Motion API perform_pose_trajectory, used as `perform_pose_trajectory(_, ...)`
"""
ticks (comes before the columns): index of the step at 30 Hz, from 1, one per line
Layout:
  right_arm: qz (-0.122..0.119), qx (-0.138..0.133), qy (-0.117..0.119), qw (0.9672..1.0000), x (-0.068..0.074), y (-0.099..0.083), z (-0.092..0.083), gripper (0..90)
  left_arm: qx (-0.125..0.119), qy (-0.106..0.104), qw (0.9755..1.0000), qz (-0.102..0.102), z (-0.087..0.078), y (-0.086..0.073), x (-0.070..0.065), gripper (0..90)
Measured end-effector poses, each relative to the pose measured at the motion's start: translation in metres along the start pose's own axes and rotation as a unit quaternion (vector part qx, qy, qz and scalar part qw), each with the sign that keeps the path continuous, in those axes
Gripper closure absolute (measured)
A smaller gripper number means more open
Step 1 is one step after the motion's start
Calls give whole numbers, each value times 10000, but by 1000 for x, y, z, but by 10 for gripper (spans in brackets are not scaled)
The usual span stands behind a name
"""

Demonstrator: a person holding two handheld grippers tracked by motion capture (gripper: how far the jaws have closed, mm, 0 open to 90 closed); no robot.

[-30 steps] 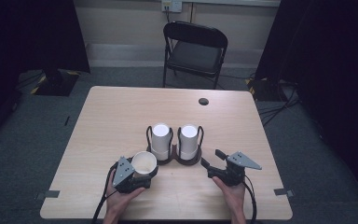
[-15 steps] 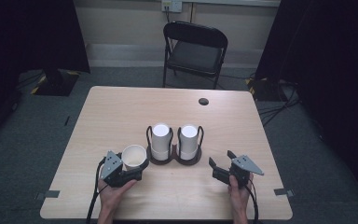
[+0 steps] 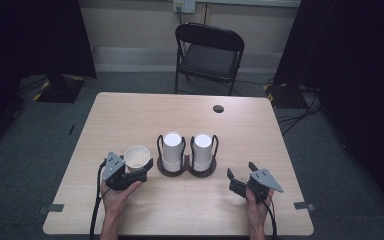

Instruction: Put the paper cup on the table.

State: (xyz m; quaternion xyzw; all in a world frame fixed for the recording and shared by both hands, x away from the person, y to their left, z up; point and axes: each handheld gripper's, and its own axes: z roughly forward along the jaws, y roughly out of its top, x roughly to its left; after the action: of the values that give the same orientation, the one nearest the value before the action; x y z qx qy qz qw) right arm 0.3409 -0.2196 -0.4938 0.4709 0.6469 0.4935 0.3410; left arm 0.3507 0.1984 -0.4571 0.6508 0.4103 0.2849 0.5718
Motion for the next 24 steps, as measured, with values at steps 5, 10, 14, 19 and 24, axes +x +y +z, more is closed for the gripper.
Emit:
perform_pose_trajectory(5, 36, -67, -2, 10000, 0, -1, -2, 140, -117, 191, 9997, -41, 5, 9, 9, 212)
perform_pose_trajectory(10, 29, -124, -25, 9999, 0, -1, -3, 141, 38, 227, 9997, -58, 17, 12, 17, 209)
perform_pose_trajectory(14, 5, -267, -35, 9996, 1, -3, -7, 141, -2, 278, 9996, -40, 25, 11, 23, 209)
perform_pose_trajectory(19, 7, -295, 3, 9996, 1, -3, -8, 141, 136, 368, 9990, -193, 40, 8, 34, 204)
perform_pose_trajectory(24, 26, -278, 32, 9996, 0, -3, -8, 142, 242, 344, 9990, -166, 54, 6, 40, 203)
